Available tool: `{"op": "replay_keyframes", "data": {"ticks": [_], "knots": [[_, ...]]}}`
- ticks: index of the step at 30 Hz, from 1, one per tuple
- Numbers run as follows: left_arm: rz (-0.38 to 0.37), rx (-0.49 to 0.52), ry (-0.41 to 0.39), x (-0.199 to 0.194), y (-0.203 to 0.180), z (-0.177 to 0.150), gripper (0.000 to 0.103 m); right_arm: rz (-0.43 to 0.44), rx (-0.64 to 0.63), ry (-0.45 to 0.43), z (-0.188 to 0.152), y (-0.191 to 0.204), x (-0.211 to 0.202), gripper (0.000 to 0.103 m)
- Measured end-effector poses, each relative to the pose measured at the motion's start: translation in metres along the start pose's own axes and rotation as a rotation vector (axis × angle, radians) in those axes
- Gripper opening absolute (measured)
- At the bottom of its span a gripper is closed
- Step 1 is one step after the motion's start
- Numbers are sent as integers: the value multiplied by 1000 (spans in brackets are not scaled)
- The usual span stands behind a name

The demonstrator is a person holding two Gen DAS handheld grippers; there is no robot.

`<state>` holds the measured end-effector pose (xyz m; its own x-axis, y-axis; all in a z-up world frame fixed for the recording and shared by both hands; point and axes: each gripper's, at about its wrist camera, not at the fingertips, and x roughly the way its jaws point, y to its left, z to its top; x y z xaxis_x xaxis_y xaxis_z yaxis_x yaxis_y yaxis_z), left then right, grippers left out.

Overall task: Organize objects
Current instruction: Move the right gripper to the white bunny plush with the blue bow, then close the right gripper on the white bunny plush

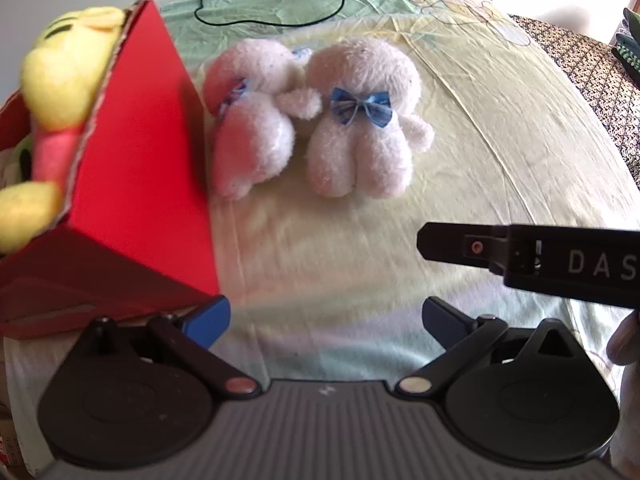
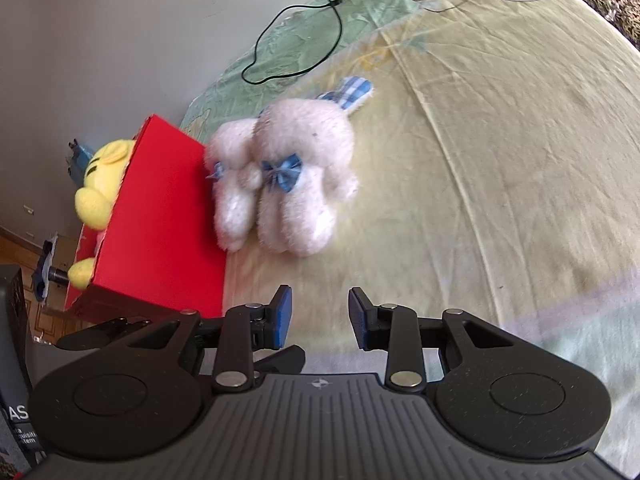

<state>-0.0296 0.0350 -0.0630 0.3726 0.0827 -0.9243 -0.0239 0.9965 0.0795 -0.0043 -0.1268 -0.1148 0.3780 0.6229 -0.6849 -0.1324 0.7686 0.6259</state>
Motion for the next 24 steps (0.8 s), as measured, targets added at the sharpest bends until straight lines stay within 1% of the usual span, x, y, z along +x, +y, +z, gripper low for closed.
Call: {"op": "replay_keyframes", "data": {"ticks": [3, 8, 10, 11, 15, 18, 20, 24], "knots": [[-2, 2, -9, 2, -1, 6, 102, 13, 28, -14, 9, -7, 1, 34], [-37, -26, -71, 2, 2, 17, 101, 34, 76, -54, 31, -16, 7, 34], [-57, -16, -86, 3, 0, 19, 101, 45, 94, -63, 40, -20, 11, 36], [-67, -13, -92, 4, -1, 19, 101, 54, 101, -65, 45, -21, 14, 40], [-108, 12, -104, 7, -6, 19, 101, 77, 92, -59, 55, -21, 23, 41], [-110, 37, -115, 9, -13, 21, 101, 95, 68, -47, 61, -19, 29, 41], [-92, 57, -139, 8, -14, 19, 100, 108, 50, -37, 65, -17, 34, 41], [-72, 91, -197, 10, -14, 28, 100, 132, 30, -22, 72, -15, 44, 42]]}}
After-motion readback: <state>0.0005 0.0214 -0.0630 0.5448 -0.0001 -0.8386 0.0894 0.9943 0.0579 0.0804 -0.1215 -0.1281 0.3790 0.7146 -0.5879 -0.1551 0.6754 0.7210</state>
